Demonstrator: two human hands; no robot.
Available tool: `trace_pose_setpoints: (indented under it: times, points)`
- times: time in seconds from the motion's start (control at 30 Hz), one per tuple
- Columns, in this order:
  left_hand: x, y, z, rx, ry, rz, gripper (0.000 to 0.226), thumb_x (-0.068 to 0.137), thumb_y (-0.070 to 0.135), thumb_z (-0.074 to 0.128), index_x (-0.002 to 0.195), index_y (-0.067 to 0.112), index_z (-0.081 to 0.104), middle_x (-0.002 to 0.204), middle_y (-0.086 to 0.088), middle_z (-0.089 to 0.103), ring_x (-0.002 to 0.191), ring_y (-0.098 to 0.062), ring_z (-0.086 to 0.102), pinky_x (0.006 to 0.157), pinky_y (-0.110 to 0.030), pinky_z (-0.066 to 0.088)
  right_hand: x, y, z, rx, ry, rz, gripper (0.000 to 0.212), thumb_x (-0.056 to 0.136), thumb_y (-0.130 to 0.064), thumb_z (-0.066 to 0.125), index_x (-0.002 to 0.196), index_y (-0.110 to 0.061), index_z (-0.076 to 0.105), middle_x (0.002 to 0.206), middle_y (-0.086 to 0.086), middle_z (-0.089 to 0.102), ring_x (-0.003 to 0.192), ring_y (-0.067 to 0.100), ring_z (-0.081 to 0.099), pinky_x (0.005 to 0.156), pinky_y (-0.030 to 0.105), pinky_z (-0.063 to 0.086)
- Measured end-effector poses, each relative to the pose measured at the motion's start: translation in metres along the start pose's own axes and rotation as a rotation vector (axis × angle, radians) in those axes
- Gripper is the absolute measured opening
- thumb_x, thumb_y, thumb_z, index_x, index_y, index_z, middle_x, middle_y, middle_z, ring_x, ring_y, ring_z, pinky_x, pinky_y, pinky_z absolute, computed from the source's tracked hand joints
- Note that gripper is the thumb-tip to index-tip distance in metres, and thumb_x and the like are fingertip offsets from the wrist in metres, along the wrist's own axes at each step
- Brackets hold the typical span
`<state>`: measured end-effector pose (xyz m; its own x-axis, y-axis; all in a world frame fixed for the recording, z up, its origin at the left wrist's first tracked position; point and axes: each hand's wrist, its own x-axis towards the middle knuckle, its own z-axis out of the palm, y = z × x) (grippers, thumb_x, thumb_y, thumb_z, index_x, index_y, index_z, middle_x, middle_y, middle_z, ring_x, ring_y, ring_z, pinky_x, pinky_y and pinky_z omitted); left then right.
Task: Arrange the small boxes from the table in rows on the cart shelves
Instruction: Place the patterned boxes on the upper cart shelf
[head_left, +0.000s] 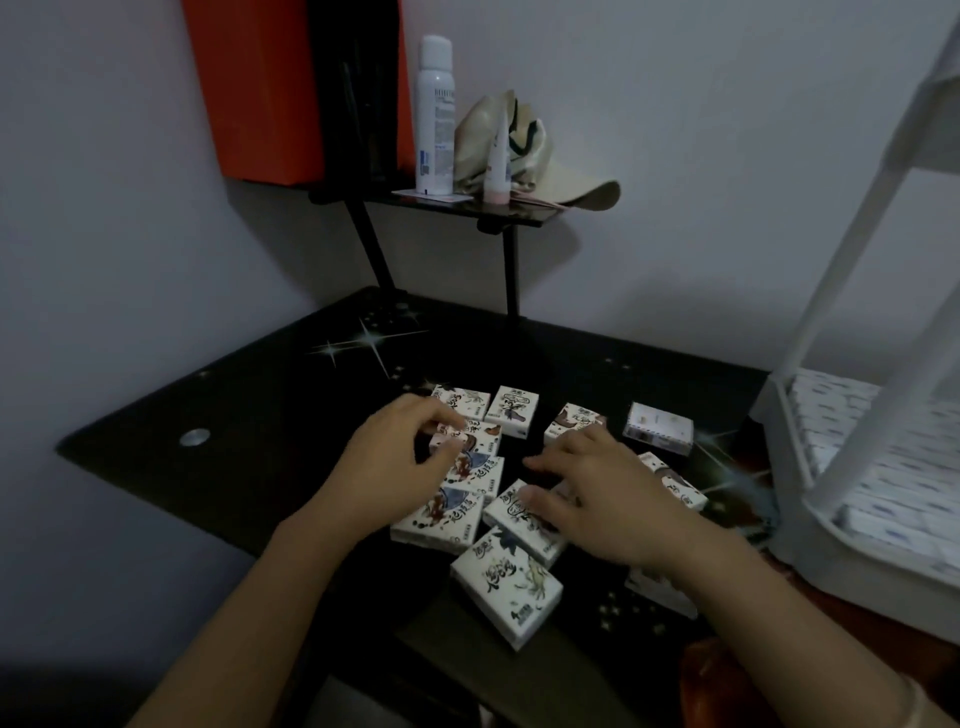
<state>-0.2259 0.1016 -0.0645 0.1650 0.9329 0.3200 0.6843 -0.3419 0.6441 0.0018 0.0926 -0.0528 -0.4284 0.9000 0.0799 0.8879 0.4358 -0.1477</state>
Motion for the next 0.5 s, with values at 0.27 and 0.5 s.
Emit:
trace_pose_setpoints:
  times: [0.27,0.5]
  points:
    - [-0.04,-0.001,-0.015,0.215,-0.071,0.06,0.032,0.085,0.04,0.067,0.114,0.039,0.056,0.11,0.025,0.051,0.104,0.005,0.05,0.091,-0.027,0.047,-0.011,-0.007,0.02,-0.007,0.1,-0.041,0.073,0.083,-0.073,0.023,0.134,-0.029,0.052,0.139,-0.011,0.045,0.135,0.014,0.022,0.115,0.036,0.016]
    - [-0.047,-0.013,-0.005,0.366,-0.145,-0.07,0.076,0.072,0.062,0.07,0.138,0.035,0.043,0.132,0.019,0.044,0.116,0.001,0.039,0.093,-0.021,0.035,-0.021,-0.01,0.014,0.436,0.309,0.034,0.056,0.091,-0.03,0.063,0.137,-0.042,0.034,0.114,-0.016,0.055,0.107,0.005,0.055,0.089,0.031,0.049]
